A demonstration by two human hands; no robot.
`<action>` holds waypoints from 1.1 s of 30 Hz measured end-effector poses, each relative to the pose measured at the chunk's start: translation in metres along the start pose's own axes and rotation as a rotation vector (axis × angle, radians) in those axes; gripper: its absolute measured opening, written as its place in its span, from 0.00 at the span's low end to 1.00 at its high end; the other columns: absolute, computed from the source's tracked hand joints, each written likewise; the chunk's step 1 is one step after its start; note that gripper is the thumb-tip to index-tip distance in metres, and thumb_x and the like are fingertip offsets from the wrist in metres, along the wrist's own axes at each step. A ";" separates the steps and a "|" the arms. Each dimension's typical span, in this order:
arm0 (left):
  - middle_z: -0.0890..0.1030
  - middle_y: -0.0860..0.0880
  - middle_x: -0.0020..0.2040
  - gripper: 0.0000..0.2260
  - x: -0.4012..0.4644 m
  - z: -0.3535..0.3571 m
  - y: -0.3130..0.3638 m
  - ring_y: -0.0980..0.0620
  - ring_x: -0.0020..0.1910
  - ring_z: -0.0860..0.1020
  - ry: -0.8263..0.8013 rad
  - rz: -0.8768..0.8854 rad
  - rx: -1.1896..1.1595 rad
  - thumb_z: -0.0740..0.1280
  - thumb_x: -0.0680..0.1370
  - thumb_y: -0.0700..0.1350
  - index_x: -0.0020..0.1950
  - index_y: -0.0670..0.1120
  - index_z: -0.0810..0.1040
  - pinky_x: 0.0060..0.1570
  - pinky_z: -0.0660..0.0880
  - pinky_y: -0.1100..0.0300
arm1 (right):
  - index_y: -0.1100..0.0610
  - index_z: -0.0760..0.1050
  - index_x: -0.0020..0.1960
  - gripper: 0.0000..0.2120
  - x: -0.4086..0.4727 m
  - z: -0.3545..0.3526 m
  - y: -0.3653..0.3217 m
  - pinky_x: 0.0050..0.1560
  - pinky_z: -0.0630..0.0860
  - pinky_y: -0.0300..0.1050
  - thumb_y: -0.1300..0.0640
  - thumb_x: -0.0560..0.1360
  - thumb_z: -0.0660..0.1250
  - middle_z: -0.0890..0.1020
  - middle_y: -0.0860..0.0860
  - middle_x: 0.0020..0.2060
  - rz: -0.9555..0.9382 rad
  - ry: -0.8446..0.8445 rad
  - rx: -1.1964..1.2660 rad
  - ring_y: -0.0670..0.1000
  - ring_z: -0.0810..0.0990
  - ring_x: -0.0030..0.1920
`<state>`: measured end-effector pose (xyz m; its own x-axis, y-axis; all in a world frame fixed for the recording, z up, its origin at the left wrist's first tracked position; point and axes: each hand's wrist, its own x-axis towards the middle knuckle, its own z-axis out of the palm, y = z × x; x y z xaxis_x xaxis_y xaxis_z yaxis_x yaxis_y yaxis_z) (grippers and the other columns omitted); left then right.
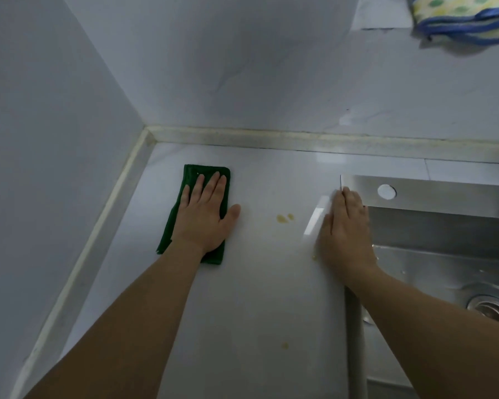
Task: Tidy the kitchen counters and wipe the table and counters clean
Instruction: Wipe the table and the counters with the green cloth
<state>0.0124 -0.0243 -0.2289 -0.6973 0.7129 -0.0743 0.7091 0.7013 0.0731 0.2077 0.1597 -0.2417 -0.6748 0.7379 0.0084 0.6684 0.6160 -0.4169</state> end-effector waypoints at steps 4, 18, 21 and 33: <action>0.45 0.54 0.79 0.37 0.034 -0.005 -0.003 0.52 0.78 0.42 0.003 -0.017 -0.002 0.35 0.73 0.68 0.79 0.51 0.43 0.75 0.39 0.50 | 0.62 0.54 0.77 0.30 0.000 0.001 -0.002 0.75 0.40 0.48 0.53 0.77 0.42 0.54 0.56 0.77 -0.012 0.021 -0.021 0.54 0.49 0.77; 0.46 0.52 0.80 0.40 0.078 -0.010 0.006 0.49 0.78 0.43 -0.014 -0.047 0.007 0.37 0.73 0.69 0.80 0.49 0.44 0.75 0.38 0.49 | 0.63 0.54 0.77 0.31 0.005 0.005 0.001 0.76 0.40 0.52 0.52 0.76 0.38 0.54 0.58 0.77 -0.027 0.009 -0.124 0.56 0.49 0.77; 0.44 0.52 0.79 0.39 0.071 -0.007 0.028 0.49 0.78 0.41 -0.032 -0.026 0.001 0.38 0.74 0.69 0.80 0.49 0.43 0.75 0.38 0.48 | 0.63 0.53 0.77 0.30 0.005 0.002 -0.001 0.76 0.39 0.52 0.54 0.77 0.41 0.52 0.57 0.77 -0.023 -0.009 -0.109 0.55 0.47 0.77; 0.45 0.52 0.80 0.31 0.064 -0.003 0.041 0.50 0.78 0.42 -0.011 0.016 -0.003 0.40 0.80 0.64 0.79 0.49 0.43 0.75 0.39 0.49 | 0.62 0.52 0.77 0.30 0.006 -0.001 0.001 0.76 0.38 0.51 0.53 0.77 0.40 0.51 0.56 0.78 -0.023 -0.034 -0.116 0.55 0.46 0.77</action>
<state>-0.0033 0.0500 -0.2275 -0.6846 0.7240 -0.0844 0.7199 0.6897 0.0776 0.2049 0.1647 -0.2417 -0.6994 0.7146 -0.0146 0.6828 0.6620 -0.3092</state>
